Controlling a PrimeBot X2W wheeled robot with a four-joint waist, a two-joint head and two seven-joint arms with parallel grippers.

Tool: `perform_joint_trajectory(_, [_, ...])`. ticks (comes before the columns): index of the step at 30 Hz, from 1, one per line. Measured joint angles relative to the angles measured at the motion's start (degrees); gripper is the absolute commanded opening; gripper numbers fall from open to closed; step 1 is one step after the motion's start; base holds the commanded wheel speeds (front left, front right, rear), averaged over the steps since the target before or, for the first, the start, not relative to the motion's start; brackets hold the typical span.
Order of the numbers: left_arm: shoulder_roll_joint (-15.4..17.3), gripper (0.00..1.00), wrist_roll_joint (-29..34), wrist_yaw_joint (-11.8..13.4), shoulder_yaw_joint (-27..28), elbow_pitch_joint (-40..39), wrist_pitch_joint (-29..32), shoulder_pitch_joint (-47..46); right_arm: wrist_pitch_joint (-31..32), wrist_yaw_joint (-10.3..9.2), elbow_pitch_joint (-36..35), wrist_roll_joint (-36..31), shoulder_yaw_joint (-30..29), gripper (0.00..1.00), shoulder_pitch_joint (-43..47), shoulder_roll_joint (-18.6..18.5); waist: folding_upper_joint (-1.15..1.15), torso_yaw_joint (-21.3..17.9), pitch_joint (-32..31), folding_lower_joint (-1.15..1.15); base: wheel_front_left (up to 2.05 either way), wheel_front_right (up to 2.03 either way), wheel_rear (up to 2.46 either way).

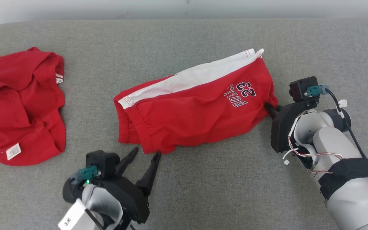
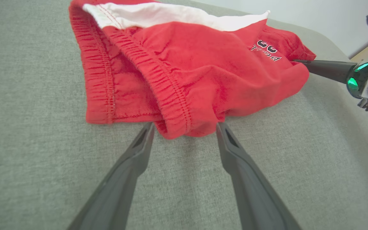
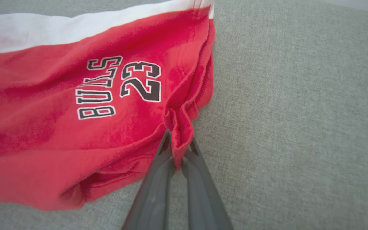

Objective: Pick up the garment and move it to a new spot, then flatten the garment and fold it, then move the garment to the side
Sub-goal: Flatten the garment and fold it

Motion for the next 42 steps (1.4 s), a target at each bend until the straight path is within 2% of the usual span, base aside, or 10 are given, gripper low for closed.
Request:
perform_joint_trajectory(4, [-0.11, 1.0, 0.3, 0.71, 0.47, 0.45, 0.23, -2.07, -0.29, 0.05, -0.13, 0.0, 0.21, 0.0, -0.19, 0.05, 0.0, -0.4, 0.63, 0.0, 0.0, 0.0, 0.0])
perform_joint_trajectory(7, [-0.16, 0.59, 0.31, 0.71, 0.52, 1.15, 0.79, -3.43, -0.48, 0.23, -0.16, 0.38, 0.27, 0.0, -0.46, 0.07, 0.0, -0.68, 1.21, 0.01, 0.0, 0.0, 0.0])
perform_joint_trajectory(8, [-0.19, 0.37, 0.32, 0.69, 0.43, 1.65, 1.05, -3.67, -0.57, 0.23, -0.14, 0.4, 0.26, 0.0, -0.53, 0.07, 0.0, -0.77, 1.38, 0.0, 0.0, 0.0, 0.0])
perform_joint_trajectory(9, [-0.16, 0.08, 0.37, 0.7, 0.41, 1.9, 1.43, -3.77, -0.76, 0.23, -0.2, 0.41, 0.31, 0.0, -0.59, 0.09, 0.0, -0.86, 1.53, 0.0, 0.0, 0.0, 0.0])
perform_joint_trajectory(10, [-0.18, 0.0, 0.46, 0.7, 0.37, 2.23, 1.57, -3.87, -0.97, 0.24, -0.15, 0.41, 0.3, 0.0, -0.69, 0.09, 0.0, -0.94, 1.68, 0.0, 0.0, 0.0, 0.0])
perform_joint_trajectory(20, [0.67, 0.0, 0.18, 0.58, 0.36, 3.24, 3.23, -3.94, -1.71, 0.32, 0.36, 0.9, 0.2, 0.0, -1.27, -0.27, 0.0, -0.91, 2.01, 0.0, 0.0, 0.0, 0.0])
perform_joint_trajectory(26, [2.26, 0.0, 0.18, 0.56, 1.31, 1.32, 3.22, -3.89, -2.56, 0.48, -0.48, 1.35, -0.05, 0.0, 0.39, -2.38, 0.0, -0.2, 1.3, 0.0, 0.0, 0.0, 0.0])
perform_joint_trajectory(35, [6.17, 0.0, -2.8, -0.63, 2.98, -6.17, 3.34, 4.15, -2.47, 0.48, -9.38, 3.15, 2.83, 0.0, 9.84, -4.97, 0.0, -0.54, -0.77, 0.0, 0.0, 0.0, 0.0])
perform_joint_trajectory(42, [8.83, 0.0, -3.78, -1.0, 3.01, -12.99, 4.77, 9.38, -1.58, 0.47, -21.15, 8.55, 5.47, 0.0, 20.99, -7.28, 0.0, -1.46, -2.78, 0.0, 0.0, 0.0, 0.0])
